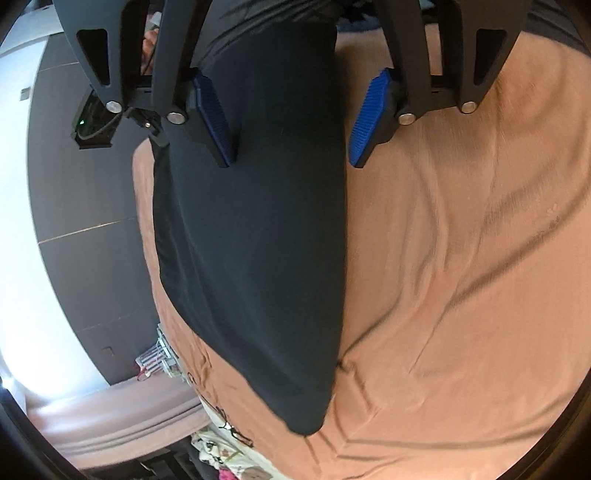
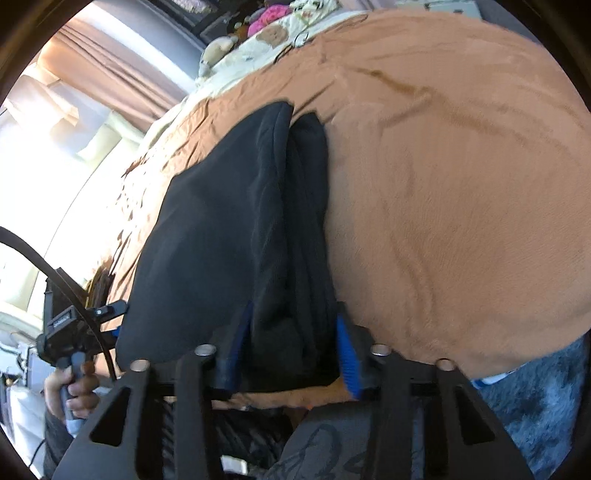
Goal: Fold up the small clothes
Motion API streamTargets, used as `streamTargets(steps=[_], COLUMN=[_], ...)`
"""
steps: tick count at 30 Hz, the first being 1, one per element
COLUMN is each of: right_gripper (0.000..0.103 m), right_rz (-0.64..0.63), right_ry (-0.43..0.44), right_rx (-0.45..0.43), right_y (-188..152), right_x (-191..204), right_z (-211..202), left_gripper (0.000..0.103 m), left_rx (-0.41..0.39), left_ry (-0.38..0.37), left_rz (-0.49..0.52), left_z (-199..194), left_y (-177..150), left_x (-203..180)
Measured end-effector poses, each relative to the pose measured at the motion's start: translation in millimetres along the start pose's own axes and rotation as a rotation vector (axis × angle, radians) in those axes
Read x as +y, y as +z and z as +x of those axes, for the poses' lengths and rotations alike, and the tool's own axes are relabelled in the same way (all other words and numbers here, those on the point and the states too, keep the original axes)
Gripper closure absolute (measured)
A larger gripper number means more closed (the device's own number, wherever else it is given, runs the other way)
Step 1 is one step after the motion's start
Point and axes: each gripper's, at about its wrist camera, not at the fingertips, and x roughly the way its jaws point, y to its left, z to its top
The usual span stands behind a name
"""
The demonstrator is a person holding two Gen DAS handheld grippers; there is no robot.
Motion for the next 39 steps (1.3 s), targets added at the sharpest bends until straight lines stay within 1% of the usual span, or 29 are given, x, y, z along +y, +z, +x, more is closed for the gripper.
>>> streamTargets(steps=[3, 5, 6, 7, 8, 9, 10, 13, 16, 23, 25, 27, 28, 29, 30, 31, 32, 33, 35, 37, 39], right_gripper=[0.074, 0.076, 0.076, 0.076, 0.077, 0.077, 0.077, 0.078, 0.079, 0.079, 0.079, 0.078, 0.076, 0.076, 0.073, 0.071, 0.064, 0.054, 0.046, 0.046, 0.046], right_rz=[-0.031, -0.04, -0.042, -0.044, -0.044, -0.043, -0.043, -0.045, -0.051, -0.06, -0.079, -0.099, -0.119, -0.125, -0.123, -0.121, -0.122, -0.121, -0.104, -0.07, -0.053], right_ry=[-0.012, -0.022, -0.026, -0.031, -0.034, -0.033, -0.033, -0.022, -0.016, 0.043, 0.049, 0.035, 0.021, 0.016, 0.016, 0.019, 0.021, 0.021, 0.027, 0.061, 0.068], right_rx=[-0.013, -0.014, -0.014, -0.014, -0.014, -0.012, -0.011, -0.002, 0.014, 0.064, 0.08, 0.084, 0.084, 0.085, 0.087, 0.088, 0.084, 0.075, 0.051, 0.046, 0.05], right_y=[-4.2, -3.8, -3.8, -3.6, -3.6, -3.6, -5.1, -8.1, -10.7, -26.8, -28.2, -25.0, -21.1, -18.0, -13.5, -10.8, -6.8, -3.2, 4.8, 13.6, 24.5], right_x=[5.9, 8.3, 9.4, 10.6, 11.5, 12.4, 14.1, 18.8, 23.8, 32.3, 33.5, 33.9, 34.7, 34.5, 33.2, 32.4, 31.8, 30.2, 24.6, 15.7, 7.7], right_z=[-0.9, 0.3, 0.3, 1.2, 1.5, 1.6, 1.1, 1.2, 1.9, -2.3, -1.3, 0.2, 0.8, 1.1, 1.3, 1.0, 0.0, -1.3, -4.4, -4.4, 1.4], left_gripper=[0.044, 0.046, 0.051, 0.06, 0.064, 0.07, 0.074, 0.078, 0.078, 0.078, 0.073, 0.068, 0.062, 0.059, 0.053, 0.05, 0.048, 0.047, 0.046, 0.045, 0.045], left_rx=[-0.01, -0.015, -0.018, -0.022, -0.023, -0.025, -0.029, -0.039, -0.038, 0.007, 0.014, 0.018, 0.018, 0.017, 0.012, 0.006, -0.003, -0.008, -0.017, -0.017, -0.013], left_ry=[-0.038, -0.05, -0.052, -0.056, -0.068, -0.078, -0.09, -0.095, -0.079, -0.061, -0.047, -0.025, -0.016, -0.017, -0.026, -0.033, -0.038, -0.039, -0.042, -0.042, -0.046], left_rz=[-0.022, -0.029, -0.027, -0.024, -0.026, -0.028, -0.026, -0.011, 0.009, 0.046, 0.067, 0.068, 0.058, 0.052, 0.039, 0.03, 0.021, 0.017, 0.008, 0.001, -0.006], left_z=[0.0, 0.7, 1.0, 0.3, -1.4, -3.8, -8.1, -22.9, -33.7, -52.8, -50.2, -50.2, -47.8, -46.0, -44.3, -42.8, -42.3, -42.3, -40.8, -37.6, -33.0], left_y=[-8.1, -12.4, -13.6, -14.9, -15.4, -15.9, -14.7, -17.4, -19.5, -26.8, -26.2, -24.3, -21.2, -20.1, -17.0, -15.7, -12.7, -11.1, -3.8, 1.7, 7.6], left_x=[6.1, 6.6, 5.9, 5.5, 5.3, 4.8, 3.8, 4.7, 1.3, 3.1, 0.6, 5.3, 8.1, 10.5, 14.1, 17.0, 19.4, 20.3, 22.7, 23.6, 23.9])
